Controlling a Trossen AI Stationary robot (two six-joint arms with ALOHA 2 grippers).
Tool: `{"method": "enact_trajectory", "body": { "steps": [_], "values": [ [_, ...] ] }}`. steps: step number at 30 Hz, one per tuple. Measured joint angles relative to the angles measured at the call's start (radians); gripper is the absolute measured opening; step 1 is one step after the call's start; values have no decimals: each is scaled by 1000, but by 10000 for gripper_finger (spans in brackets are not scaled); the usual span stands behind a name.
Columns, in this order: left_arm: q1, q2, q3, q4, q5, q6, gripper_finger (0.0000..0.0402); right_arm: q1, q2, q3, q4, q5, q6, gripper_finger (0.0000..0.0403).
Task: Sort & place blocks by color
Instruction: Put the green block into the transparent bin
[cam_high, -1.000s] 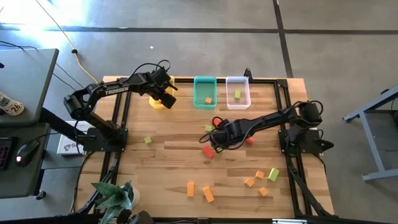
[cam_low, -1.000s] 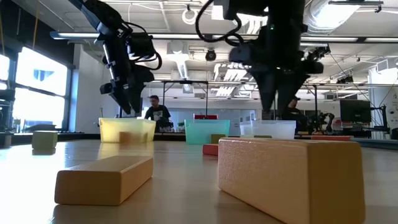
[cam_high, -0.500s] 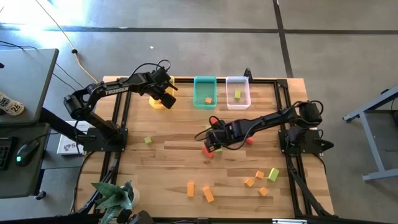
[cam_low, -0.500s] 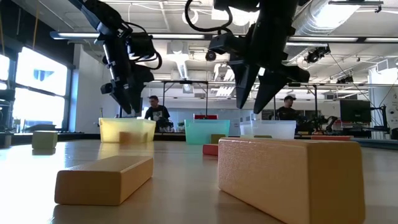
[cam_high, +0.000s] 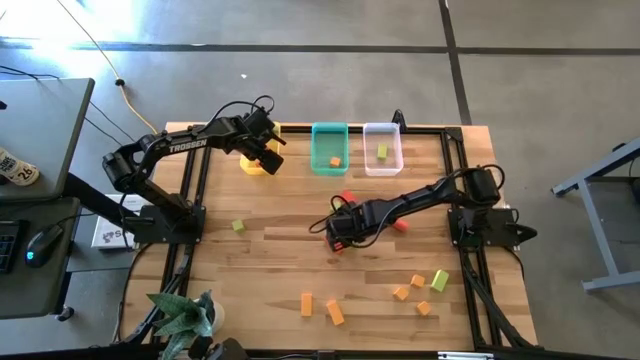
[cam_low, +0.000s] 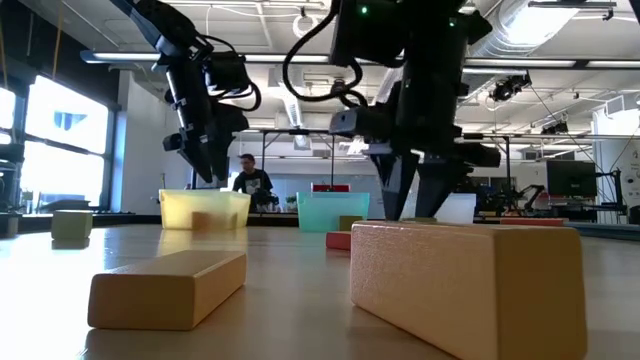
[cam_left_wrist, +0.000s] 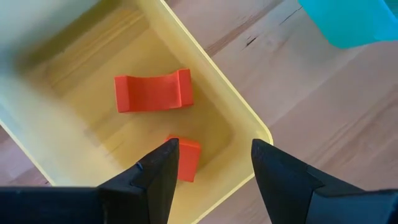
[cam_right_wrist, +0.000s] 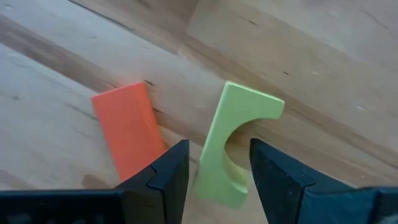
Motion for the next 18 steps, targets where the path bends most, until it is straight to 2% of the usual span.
{"method": "enact_trajectory", "body": {
  "steps": [4, 10, 18],
  "values": [
    [0, 0, 0, 1, -4, 0, 188, -1, 18, 0, 5, -3, -2, 114],
    [0, 0, 0, 3, -7, 0, 188, -12, 16, 4, 7, -6, -27, 20],
    [0, 0, 0, 5, -7, 64, 189, -52, -19, 5, -4, -31, -87, 30]
  ]
}}
